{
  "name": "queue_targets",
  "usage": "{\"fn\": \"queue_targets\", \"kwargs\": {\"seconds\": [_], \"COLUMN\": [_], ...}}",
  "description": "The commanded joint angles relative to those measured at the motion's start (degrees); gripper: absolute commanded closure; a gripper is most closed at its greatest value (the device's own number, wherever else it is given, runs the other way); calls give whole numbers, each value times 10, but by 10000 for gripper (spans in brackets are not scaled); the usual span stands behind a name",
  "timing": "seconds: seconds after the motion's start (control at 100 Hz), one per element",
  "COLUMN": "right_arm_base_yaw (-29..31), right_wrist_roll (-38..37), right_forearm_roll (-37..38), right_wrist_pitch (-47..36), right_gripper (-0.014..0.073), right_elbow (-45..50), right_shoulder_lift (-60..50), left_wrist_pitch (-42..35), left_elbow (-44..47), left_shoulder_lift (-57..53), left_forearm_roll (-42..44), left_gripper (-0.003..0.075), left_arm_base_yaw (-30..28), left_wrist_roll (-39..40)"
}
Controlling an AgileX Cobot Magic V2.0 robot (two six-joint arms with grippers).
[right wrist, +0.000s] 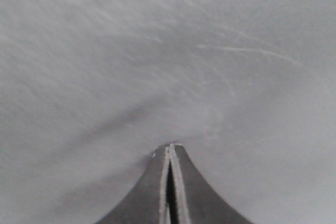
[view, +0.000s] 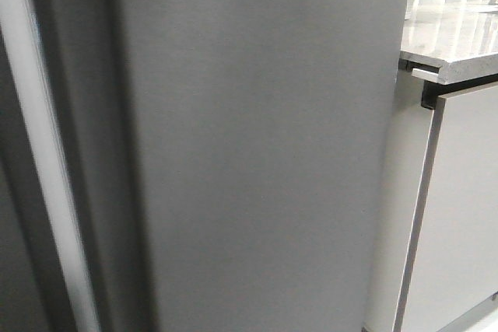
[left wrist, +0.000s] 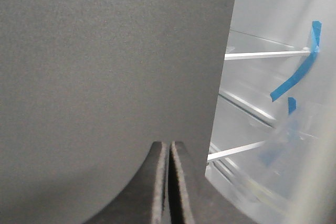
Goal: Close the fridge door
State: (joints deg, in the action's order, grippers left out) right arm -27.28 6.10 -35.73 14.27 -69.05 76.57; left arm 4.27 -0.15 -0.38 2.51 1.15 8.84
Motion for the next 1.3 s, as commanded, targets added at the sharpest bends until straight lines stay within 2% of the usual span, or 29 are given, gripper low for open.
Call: {"fn": "queue_targets", "kwargs": {"seconds": [0.0, 0.14, 0.31, 0.42, 0.64, 1.01, 1.29], "right_arm_base_yaw": [-9, -17, -17, -17, -17, -11, 38], "right_wrist_roll": [8, -1, -56, -61, -61, -58, -58], "right_forearm_roll": [30, 83, 138, 149, 150, 153, 215], "right_wrist_pitch": [-54, -72, -112, -138, -133, -116, -115], "right_gripper": [665, 665, 665, 665, 665, 665, 665], "right_elbow": [-40, -78, -127, -164, -216, -204, -68], "right_shoulder_lift": [15, 69, 138, 183, 233, 200, 40], "left_wrist_pitch": [-48, -48, -48, -48, -48, -48, -48], "left_elbow": [23, 23, 23, 23, 23, 23, 23], "left_shoulder_lift": [-13, -13, -13, -13, -13, -13, -13], "left_forearm_roll": [-4, -4, -4, -4, -4, -4, -4], "left_gripper": [740, 740, 740, 740, 740, 740, 740], "left_arm_base_yaw": [1, 1, 1, 1, 1, 1, 1], "left_wrist_roll": [1, 1, 1, 1, 1, 1, 1]}}
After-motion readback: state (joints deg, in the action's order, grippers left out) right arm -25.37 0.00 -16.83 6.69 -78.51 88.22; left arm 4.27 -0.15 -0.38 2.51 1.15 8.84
